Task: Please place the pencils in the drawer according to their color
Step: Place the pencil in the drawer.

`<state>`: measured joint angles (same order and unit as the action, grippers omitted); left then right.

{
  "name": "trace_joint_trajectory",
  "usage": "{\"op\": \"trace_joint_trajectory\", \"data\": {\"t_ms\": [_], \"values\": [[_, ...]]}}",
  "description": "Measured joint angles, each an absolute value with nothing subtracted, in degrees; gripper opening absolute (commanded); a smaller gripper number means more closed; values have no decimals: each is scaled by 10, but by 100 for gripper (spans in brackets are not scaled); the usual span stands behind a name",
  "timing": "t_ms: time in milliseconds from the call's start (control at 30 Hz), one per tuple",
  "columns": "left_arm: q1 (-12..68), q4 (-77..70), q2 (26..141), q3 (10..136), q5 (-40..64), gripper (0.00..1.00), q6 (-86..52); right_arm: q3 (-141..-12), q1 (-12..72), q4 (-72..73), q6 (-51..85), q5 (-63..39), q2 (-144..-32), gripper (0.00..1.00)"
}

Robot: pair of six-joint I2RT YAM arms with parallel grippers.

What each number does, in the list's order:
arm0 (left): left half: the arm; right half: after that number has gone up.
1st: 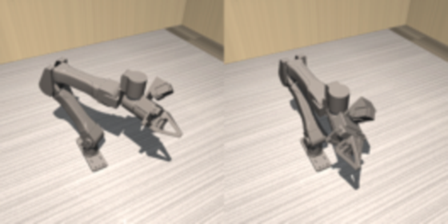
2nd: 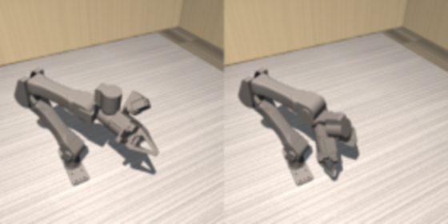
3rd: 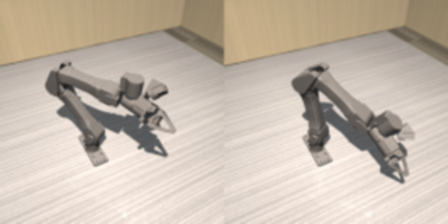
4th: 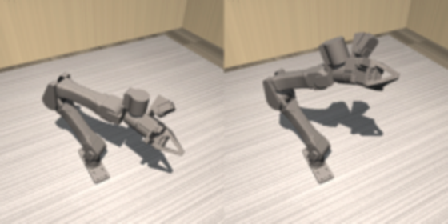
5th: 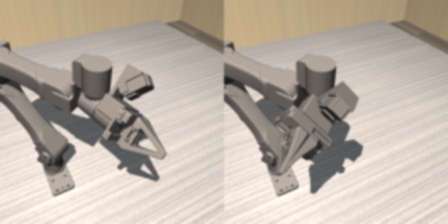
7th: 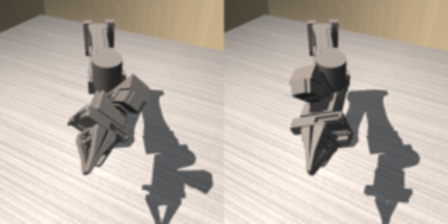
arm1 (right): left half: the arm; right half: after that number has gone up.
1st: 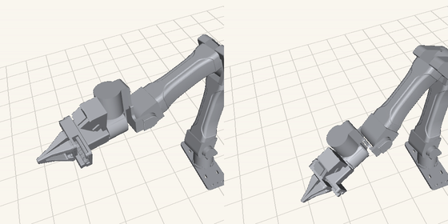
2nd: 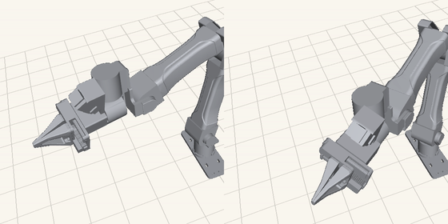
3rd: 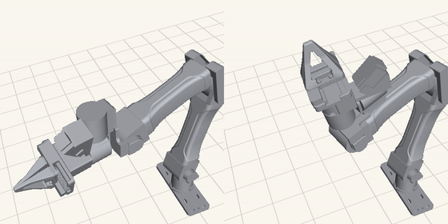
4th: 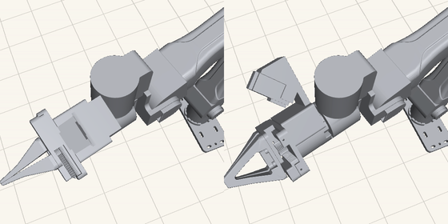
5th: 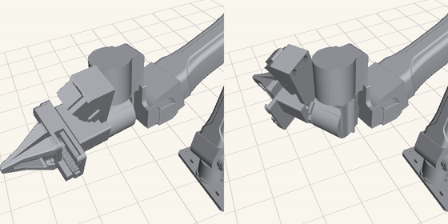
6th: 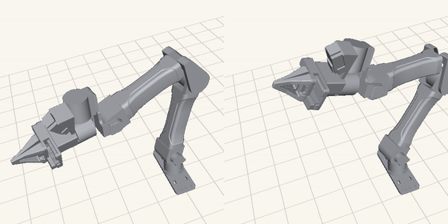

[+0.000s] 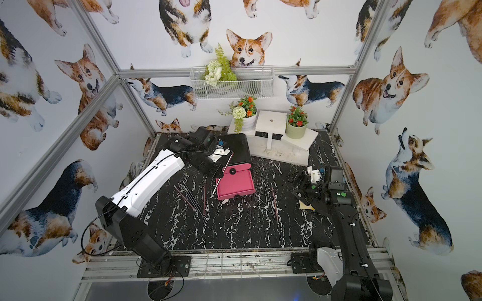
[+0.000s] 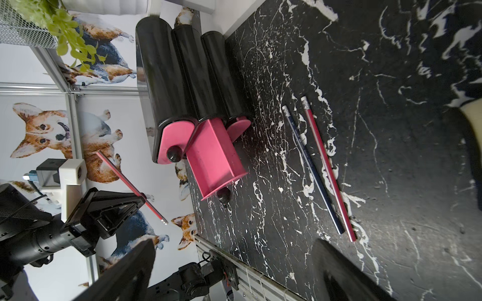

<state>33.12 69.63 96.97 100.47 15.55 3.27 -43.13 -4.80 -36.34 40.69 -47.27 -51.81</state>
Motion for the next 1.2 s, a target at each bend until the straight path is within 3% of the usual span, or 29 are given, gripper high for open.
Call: {"op": "trace_joint_trajectory", "data": {"t_ms": [300, 700, 1200], "values": [[391, 786, 1048, 1067, 154, 0, 60, -428, -11, -397, 387, -401, -470, 100], [403, 881, 1092, 1086, 175, 0, 63, -422, 19, -398, 389, -359, -458, 100], [400, 902, 1188, 1161, 87, 0, 14, -411, 19, -394, 392, -359, -451, 100]]}}
